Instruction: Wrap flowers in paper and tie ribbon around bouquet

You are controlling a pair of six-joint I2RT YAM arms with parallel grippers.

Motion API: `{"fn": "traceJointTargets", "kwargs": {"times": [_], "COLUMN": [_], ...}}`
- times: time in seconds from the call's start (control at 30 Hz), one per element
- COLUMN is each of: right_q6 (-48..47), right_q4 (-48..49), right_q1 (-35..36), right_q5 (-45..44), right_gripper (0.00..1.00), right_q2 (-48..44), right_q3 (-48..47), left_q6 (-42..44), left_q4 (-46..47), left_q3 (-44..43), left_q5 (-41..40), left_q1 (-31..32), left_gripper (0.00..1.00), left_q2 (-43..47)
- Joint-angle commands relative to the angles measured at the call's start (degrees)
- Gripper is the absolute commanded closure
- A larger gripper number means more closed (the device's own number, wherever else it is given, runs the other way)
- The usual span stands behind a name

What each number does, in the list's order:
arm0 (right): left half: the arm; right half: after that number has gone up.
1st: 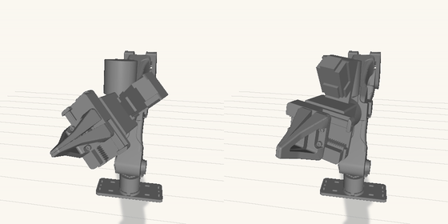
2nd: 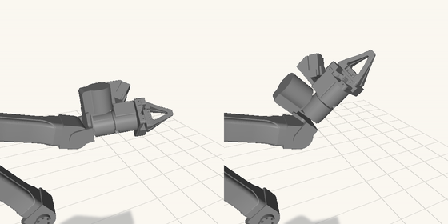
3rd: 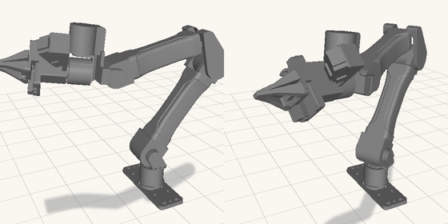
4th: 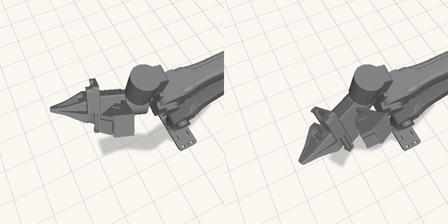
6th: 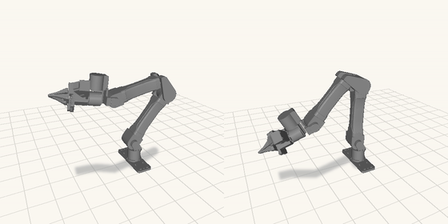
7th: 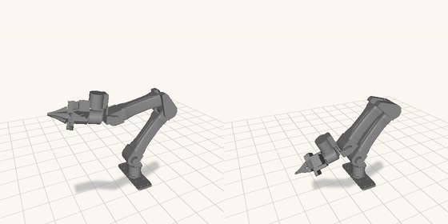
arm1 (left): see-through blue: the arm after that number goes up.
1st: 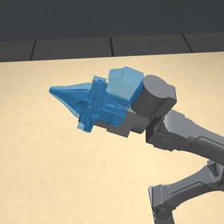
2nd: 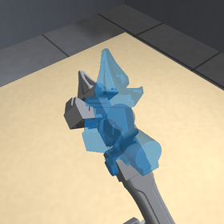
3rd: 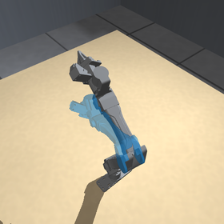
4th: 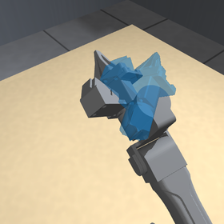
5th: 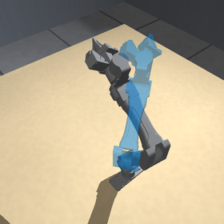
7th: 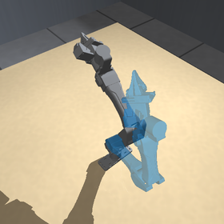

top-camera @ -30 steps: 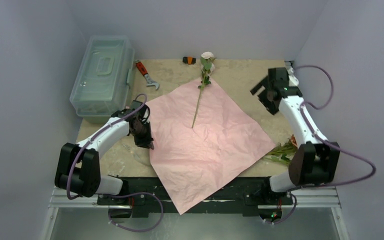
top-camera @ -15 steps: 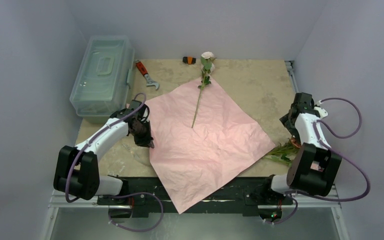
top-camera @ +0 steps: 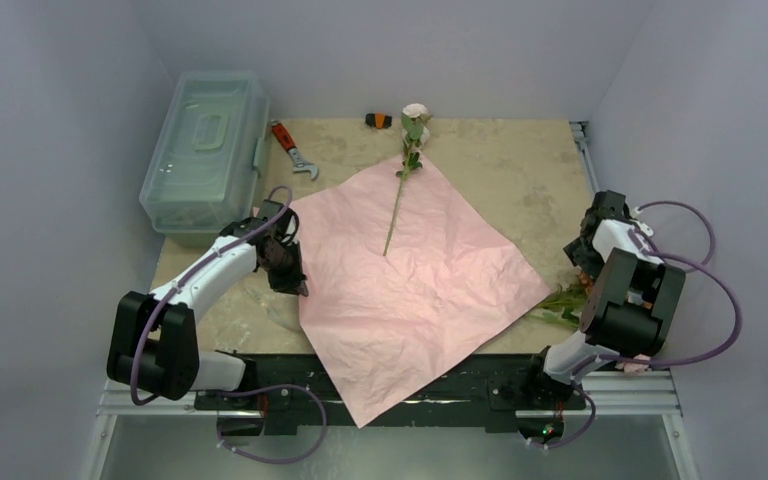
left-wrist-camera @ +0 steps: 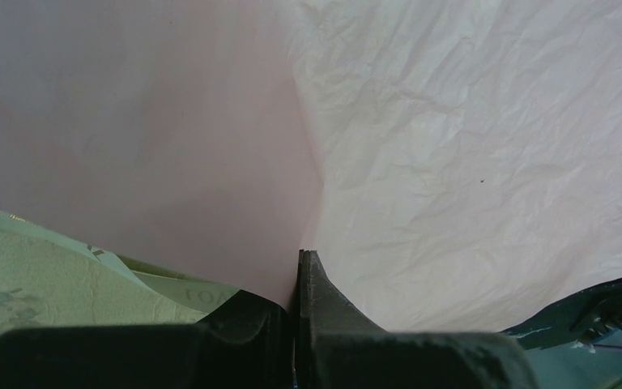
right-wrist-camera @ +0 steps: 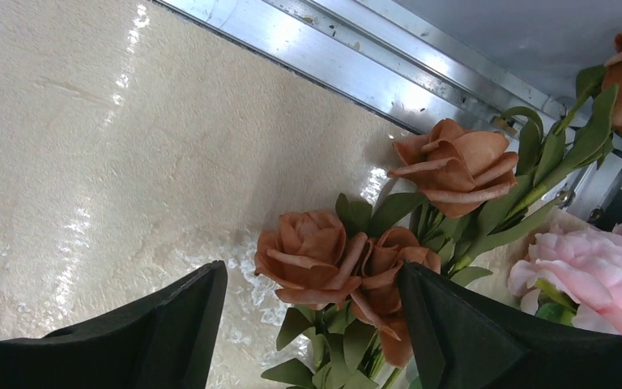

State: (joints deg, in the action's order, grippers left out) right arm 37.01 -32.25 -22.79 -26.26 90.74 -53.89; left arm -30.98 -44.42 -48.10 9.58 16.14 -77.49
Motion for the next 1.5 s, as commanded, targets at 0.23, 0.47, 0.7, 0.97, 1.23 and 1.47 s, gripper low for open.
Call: {"fn": "traceJointTargets", "kwargs": {"times": [0.23, 0.47, 0.7, 0.97, 1.23, 1.47], "right_q6": [-2.1, -2.6, -3.2, -4.9, -8.5, -15.2], "right_q4": [4.5, 5.2, 2.3, -6.0, -6.0, -1.8], "right_q1": [-0.6, -0.6, -0.3, 6.8, 9.9, 14.7], "right_q5": [1.7, 2.6, 2.0, -5.0, -8.7, -11.9], "right_gripper": [0.27, 0.62, 1.00, 1.00, 1.00, 1.00], "right_q2": [2.4, 7.2, 6.7, 3.3, 2.9, 2.3], "right_q3": [3.0, 1.5, -3.4, -22.7, -41.0, -52.8], "left_q6": [-1.1, -1.2, -1.4, -1.3, -1.0, -0.9], "left_q4": [0.4, 0.3, 0.3, 0.8, 1.3, 1.6], "left_q3": [-0.2, -0.2, -0.2, 0.0, 0.1, 0.2], "left_q5": [-0.9, -1.1, -1.4, -1.0, -0.4, 0.0], "left_q1": [0.2, 0.2, 0.2, 0.2, 0.2, 0.2], "left_gripper": [1.00, 1.00, 1.00, 1.00, 1.00, 1.00], "left_q2": [-0.1, -0.3, 0.2, 0.4, 0.9, 1.2]}}
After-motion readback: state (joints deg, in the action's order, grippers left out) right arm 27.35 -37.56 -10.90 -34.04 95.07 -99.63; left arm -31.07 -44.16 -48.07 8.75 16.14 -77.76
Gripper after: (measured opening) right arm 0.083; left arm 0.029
